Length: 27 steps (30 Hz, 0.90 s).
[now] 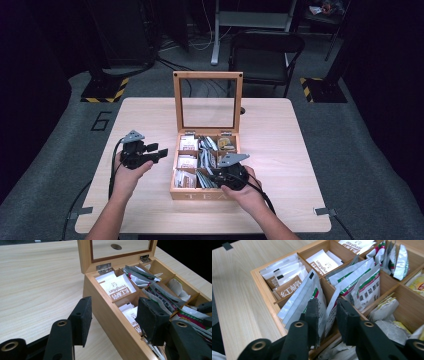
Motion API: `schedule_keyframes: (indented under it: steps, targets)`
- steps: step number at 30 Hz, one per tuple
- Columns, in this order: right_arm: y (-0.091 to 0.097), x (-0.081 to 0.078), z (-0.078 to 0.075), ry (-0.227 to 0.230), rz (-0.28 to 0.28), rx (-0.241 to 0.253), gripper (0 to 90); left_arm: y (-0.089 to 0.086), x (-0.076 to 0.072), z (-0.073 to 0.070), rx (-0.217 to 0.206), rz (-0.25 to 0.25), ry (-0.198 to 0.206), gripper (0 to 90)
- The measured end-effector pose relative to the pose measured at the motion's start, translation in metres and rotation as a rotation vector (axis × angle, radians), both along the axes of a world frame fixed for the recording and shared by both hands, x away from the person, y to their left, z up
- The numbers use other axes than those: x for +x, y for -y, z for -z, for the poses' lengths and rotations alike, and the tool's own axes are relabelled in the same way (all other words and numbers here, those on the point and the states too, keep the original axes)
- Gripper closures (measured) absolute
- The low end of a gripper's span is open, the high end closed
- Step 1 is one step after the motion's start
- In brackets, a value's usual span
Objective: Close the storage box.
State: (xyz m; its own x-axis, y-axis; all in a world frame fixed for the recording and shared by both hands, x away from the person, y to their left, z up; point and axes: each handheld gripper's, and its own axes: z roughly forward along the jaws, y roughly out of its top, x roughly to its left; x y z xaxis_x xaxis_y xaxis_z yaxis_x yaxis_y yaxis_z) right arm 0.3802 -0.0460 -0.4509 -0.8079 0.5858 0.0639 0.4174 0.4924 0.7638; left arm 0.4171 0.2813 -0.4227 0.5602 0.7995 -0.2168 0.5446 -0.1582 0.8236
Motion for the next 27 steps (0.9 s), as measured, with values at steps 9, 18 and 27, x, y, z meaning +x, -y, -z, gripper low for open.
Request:
schedule_keyframes:
  steps: [9,18,27]
  targets:
    - [-0.012,0.002,0.006,0.013,-0.002,-0.032,80.0,0.0,0.0,0.002,-0.003,0.002,-0.006,46.4]
    - [-0.014,0.002,0.01,0.003,-0.008,-0.05,79.1,0.0,0.0,0.0,-0.013,0.002,0.001,46.4]
    - [-0.015,0.003,0.012,-0.001,-0.023,-0.059,89.1,0.001,-0.002,-0.001,-0.011,-0.002,0.004,46.4]
